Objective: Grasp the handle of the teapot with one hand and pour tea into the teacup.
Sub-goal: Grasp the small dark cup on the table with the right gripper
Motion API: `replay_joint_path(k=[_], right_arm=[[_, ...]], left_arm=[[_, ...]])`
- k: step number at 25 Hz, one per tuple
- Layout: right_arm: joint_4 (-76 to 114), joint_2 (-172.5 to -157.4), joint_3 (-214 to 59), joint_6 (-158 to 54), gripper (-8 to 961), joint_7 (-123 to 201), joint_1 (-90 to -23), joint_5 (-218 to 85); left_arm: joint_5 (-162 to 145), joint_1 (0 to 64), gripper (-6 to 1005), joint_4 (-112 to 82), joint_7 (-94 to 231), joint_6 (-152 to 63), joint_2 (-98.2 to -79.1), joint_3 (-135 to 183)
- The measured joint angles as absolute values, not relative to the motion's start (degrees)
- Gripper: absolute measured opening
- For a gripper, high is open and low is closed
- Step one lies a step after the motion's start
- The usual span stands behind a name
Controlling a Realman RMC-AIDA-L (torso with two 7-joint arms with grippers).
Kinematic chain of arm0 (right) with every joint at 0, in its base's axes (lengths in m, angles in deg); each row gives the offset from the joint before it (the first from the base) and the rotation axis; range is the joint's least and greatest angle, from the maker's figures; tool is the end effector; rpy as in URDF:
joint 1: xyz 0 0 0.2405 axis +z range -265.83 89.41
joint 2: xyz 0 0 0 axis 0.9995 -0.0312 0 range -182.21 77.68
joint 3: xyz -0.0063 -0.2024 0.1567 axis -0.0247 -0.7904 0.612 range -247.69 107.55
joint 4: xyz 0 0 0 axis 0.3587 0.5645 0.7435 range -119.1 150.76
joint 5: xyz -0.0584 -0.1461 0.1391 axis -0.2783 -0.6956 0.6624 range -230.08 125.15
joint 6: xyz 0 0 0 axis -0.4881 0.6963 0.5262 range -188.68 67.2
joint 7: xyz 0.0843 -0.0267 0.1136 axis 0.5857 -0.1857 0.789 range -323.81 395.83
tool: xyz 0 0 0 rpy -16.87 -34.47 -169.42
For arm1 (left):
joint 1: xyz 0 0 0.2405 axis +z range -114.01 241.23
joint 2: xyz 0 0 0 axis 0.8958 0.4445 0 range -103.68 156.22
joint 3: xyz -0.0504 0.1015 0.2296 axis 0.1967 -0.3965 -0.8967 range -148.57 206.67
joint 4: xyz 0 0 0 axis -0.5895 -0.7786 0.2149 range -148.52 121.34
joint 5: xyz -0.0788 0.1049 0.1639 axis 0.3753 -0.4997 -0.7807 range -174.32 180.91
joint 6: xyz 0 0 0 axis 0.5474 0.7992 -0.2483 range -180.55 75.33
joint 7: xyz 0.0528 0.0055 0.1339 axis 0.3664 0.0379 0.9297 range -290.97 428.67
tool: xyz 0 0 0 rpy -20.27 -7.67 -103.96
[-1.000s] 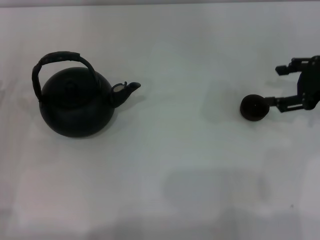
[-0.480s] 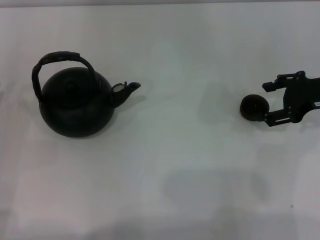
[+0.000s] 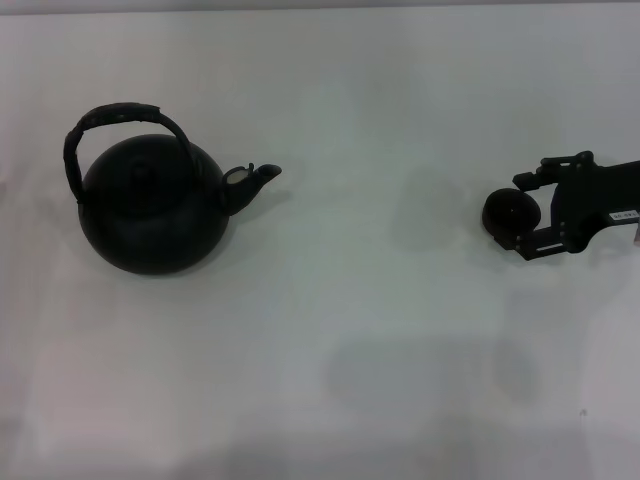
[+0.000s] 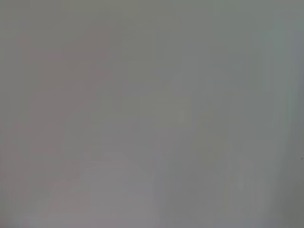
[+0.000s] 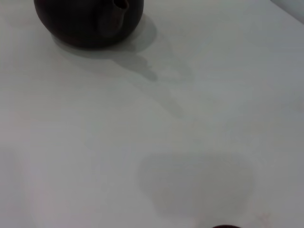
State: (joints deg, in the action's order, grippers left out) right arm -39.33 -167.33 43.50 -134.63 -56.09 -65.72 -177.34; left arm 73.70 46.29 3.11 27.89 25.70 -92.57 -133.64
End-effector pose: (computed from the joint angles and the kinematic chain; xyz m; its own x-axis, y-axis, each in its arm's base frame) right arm 0.2991 0.3316 0.0077 0.9574 -0.2870 0.0317 -0.2612 -0.9075 -0.3290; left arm -0.4098 0.2534 0.0541 0.6078 0.0717 0.7909 0.7936 -0.0925 -0.6014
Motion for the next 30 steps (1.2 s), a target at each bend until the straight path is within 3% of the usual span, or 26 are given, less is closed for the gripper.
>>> replay_joint_path(k=[30], right_arm=[[-37.2, -167.12, 42.7, -133.1, 850, -55.7, -64.2, -177.2]], left_arm=[[73.7, 45.9, 654, 3.1, 28.6, 25.3, -92.47, -133.6]])
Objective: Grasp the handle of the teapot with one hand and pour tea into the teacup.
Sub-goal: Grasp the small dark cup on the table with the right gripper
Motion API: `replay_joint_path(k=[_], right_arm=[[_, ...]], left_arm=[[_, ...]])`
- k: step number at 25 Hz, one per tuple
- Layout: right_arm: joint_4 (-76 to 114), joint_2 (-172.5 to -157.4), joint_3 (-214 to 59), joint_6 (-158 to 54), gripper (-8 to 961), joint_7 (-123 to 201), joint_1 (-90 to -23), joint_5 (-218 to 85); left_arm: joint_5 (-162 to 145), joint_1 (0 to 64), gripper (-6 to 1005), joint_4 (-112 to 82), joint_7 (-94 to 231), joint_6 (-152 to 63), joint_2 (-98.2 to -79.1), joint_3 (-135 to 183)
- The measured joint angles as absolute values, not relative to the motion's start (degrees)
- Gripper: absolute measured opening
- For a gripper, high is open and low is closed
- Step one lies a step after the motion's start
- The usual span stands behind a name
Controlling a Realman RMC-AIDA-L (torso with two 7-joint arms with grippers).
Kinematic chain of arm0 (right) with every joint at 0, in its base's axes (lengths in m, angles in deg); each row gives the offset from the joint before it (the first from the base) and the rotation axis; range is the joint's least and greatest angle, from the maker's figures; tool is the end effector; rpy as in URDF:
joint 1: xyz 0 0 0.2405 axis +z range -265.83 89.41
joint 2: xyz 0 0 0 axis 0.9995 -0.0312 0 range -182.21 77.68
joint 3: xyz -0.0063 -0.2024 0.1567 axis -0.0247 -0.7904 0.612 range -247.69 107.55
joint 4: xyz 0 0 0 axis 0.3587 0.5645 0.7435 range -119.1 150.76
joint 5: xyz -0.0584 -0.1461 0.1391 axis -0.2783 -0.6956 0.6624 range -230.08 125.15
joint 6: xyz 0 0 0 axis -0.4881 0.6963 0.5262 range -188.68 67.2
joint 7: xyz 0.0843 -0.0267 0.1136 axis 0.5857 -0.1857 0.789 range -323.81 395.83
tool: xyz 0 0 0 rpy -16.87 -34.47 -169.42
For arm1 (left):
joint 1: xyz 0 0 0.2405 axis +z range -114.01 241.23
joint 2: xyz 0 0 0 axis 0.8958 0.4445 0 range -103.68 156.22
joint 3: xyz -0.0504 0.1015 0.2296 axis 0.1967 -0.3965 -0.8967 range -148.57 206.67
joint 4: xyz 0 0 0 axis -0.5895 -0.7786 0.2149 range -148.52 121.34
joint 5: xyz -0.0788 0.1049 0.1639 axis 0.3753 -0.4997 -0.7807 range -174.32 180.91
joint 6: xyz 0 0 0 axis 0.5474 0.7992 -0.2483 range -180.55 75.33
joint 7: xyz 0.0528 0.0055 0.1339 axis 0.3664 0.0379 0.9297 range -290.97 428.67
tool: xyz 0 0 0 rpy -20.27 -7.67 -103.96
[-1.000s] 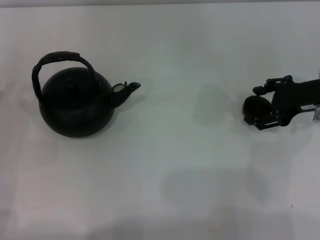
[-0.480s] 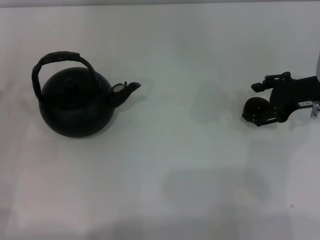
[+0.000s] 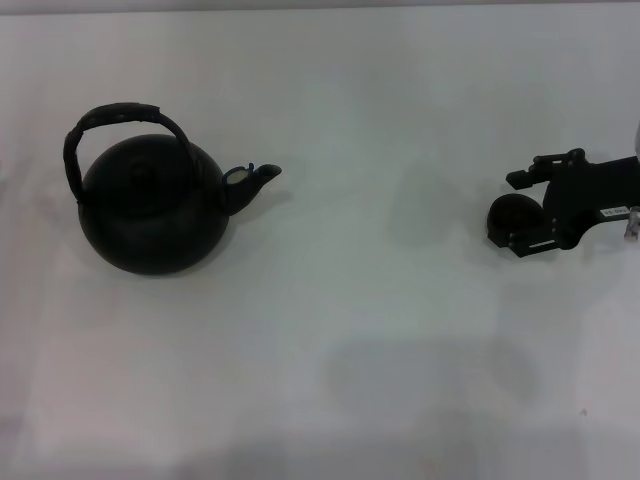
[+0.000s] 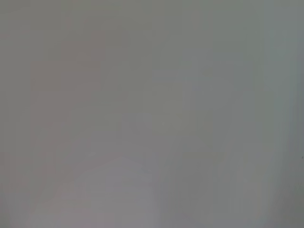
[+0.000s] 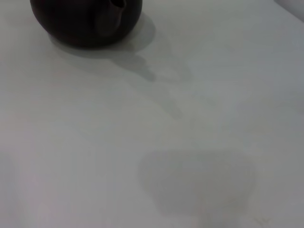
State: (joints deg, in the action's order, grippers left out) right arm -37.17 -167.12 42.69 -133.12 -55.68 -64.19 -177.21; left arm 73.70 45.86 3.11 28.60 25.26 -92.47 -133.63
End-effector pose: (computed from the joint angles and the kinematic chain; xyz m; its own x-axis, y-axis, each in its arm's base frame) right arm 0.2976 0.3373 0.0027 0.9558 -0.2915 0.0370 -0.2640 -0.9072 -0.3275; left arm -0.4093 0.2565 0.0547 0.6195 0.0713 0.7817 0.7844 -0.0939 -0.6131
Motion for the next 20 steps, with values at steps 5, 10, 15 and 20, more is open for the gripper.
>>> replay_joint_path(k=[5, 10, 15, 20], right_arm=[[-37.2, -166.98, 42.7, -133.4, 849, -54.8, -64.3, -177.3], [-37.1, -166.96, 42.7, -133.4, 849, -54.8, -64.4, -177.3], [-37.1, -166.96, 42.5, -133.4, 848, -54.8, -64.6, -177.4], [-37.1, -166.96, 42.3, -133.4, 848, -54.8, -64.7, -178.7]], left_arm=[[73.7, 45.8, 654, 3.1, 28.6, 25.3, -92.47, -133.6], [73.7, 45.8, 654, 3.1, 28.6, 25.4, -92.47, -133.6], [73.7, 45.8, 654, 3.1, 28.6, 25.5, -92.47, -133.6], [73.7, 45.8, 654, 3.1, 28.6, 25.5, -92.47, -133.6]])
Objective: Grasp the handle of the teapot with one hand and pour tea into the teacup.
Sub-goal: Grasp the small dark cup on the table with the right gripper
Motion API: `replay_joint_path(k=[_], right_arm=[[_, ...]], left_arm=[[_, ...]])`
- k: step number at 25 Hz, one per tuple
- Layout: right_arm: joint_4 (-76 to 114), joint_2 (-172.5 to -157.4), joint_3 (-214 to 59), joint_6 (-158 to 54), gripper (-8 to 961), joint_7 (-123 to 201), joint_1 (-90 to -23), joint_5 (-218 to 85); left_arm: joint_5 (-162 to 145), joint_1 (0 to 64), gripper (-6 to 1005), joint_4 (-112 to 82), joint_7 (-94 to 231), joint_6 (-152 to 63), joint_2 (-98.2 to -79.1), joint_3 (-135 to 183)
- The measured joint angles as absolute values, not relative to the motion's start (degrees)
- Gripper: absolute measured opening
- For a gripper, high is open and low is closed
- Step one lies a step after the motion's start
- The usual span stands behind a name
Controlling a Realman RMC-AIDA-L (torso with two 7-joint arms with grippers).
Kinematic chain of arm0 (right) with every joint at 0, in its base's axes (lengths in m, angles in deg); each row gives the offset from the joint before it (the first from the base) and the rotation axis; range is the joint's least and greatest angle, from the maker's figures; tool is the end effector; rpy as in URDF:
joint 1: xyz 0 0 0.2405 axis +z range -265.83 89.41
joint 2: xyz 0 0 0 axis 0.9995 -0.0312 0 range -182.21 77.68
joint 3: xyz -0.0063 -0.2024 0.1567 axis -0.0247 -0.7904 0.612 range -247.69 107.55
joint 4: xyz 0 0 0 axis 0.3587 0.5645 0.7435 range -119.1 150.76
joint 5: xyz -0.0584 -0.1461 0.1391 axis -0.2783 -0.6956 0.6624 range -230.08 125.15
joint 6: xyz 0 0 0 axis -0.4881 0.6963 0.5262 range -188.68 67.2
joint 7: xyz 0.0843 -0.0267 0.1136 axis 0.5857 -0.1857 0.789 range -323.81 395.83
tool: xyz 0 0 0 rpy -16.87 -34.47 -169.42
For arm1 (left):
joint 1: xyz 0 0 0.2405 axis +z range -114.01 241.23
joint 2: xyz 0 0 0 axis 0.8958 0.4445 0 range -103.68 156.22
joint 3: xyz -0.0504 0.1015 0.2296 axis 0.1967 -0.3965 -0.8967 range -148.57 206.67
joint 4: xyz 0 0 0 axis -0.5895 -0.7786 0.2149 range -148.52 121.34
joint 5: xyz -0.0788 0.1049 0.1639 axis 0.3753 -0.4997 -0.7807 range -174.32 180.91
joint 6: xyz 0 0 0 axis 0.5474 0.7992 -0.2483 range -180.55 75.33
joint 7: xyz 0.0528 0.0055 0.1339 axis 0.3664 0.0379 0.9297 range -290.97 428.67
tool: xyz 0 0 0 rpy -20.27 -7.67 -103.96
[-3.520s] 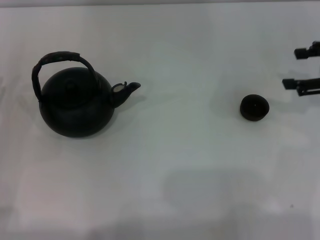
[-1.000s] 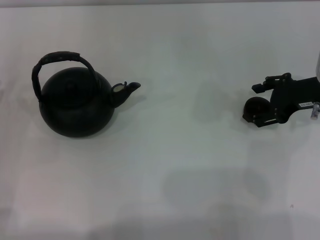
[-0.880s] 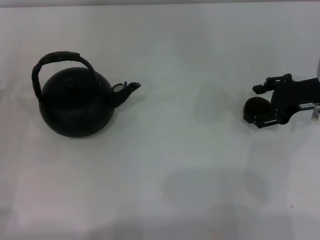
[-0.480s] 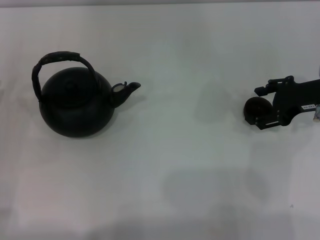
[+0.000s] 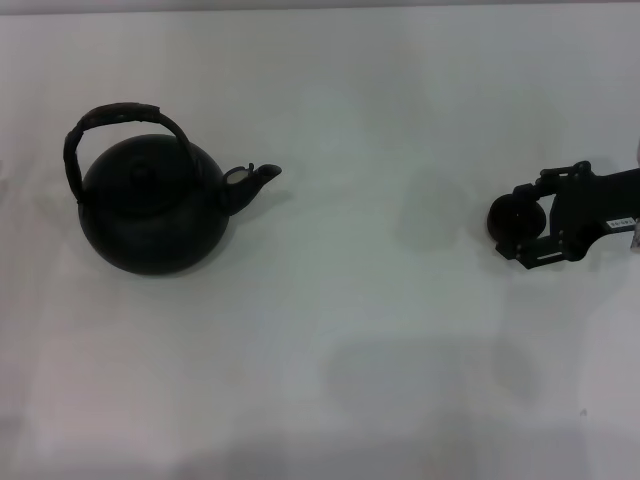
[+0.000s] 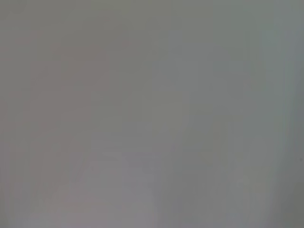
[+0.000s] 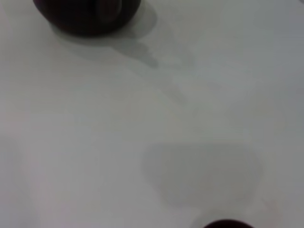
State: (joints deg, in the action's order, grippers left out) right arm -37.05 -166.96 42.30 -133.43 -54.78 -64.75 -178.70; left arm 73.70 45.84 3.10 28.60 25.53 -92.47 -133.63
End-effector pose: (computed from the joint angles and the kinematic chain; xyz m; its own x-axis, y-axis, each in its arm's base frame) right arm 0.3046 0.3320 0.0023 0.9473 -0.3139 0.0639 -0.2788 -0.9060 -0.3184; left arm -0.4085 0.2567 0.0548 0.6193 0.0675 0.7823 0.7844 -0.0972 -0.6126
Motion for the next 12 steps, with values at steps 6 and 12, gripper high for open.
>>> replay_joint_path(k=[6, 12], right_arm=[[-36.7, -167.16, 42.3, -133.2, 844, -55.0, -64.7, -179.6], [-36.7, -167.28, 42.3, -132.8, 745, -55.1, -64.6, -179.7]], left_arm=[[73.7, 45.8, 654, 3.1, 28.6, 25.6, -92.47, -133.6], [73.7, 45.7, 654, 3.1, 28.6, 25.6, -92.47, -133.6]])
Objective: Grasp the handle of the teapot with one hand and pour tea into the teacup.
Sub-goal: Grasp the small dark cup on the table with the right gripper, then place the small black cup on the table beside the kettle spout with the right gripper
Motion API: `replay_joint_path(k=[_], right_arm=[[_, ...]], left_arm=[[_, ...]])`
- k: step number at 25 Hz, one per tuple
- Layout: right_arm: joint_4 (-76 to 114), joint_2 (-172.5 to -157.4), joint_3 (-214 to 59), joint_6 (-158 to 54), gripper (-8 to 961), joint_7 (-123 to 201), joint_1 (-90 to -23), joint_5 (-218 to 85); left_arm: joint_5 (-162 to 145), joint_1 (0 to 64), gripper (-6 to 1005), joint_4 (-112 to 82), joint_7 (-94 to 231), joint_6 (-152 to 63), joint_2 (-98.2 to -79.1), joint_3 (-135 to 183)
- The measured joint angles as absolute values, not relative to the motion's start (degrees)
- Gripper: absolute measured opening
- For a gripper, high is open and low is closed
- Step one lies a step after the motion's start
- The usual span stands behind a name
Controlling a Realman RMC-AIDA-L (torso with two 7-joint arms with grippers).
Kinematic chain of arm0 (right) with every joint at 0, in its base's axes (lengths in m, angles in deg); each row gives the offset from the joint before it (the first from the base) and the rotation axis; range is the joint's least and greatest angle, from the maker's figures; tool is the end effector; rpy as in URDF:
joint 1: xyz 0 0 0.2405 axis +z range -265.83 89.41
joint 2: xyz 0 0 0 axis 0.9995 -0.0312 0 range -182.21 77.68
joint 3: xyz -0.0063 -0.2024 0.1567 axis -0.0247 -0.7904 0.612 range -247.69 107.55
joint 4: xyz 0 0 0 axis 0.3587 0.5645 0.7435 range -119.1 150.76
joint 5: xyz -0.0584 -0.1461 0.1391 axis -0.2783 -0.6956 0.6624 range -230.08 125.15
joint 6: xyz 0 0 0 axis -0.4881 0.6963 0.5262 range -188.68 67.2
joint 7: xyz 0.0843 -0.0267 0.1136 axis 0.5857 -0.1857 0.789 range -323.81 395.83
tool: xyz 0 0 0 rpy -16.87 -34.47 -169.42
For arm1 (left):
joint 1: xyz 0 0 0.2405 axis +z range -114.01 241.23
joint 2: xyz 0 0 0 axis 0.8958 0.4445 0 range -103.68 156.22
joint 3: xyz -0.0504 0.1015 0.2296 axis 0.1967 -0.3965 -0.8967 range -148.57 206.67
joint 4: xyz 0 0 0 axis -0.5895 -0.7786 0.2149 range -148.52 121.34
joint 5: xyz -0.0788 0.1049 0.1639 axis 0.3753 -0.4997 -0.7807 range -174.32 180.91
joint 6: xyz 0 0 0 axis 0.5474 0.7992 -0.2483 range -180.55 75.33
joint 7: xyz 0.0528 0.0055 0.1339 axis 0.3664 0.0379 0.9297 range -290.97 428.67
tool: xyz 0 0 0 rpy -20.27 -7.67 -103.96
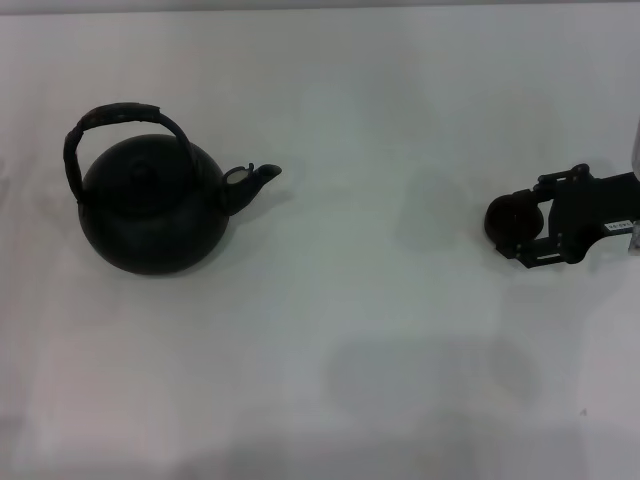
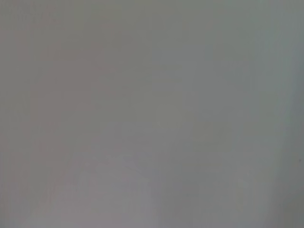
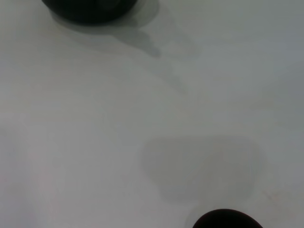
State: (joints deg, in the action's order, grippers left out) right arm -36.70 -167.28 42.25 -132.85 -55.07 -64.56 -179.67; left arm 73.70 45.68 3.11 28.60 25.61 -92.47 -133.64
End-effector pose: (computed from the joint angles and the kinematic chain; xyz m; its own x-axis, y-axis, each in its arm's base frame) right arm 0.3059 0.3320 -0.0004 0.9474 -0.3102 0.0788 -0.2707 -0.9080 -0.3199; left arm -0.4076 0.2578 0.0549 0.6196 0.0647 0.7822 0.7839 -0.1004 -0.6127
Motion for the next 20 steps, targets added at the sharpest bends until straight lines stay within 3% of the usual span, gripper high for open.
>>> replay_joint_path(k=[20], right_arm=[[-46.6, -167.56, 36.5, -137.7, 718, -46.0, -63.2, -174.4]], left_arm=[[73.7, 45.6, 655, 3.1, 28.6, 25.4, -92.53, -133.7]])
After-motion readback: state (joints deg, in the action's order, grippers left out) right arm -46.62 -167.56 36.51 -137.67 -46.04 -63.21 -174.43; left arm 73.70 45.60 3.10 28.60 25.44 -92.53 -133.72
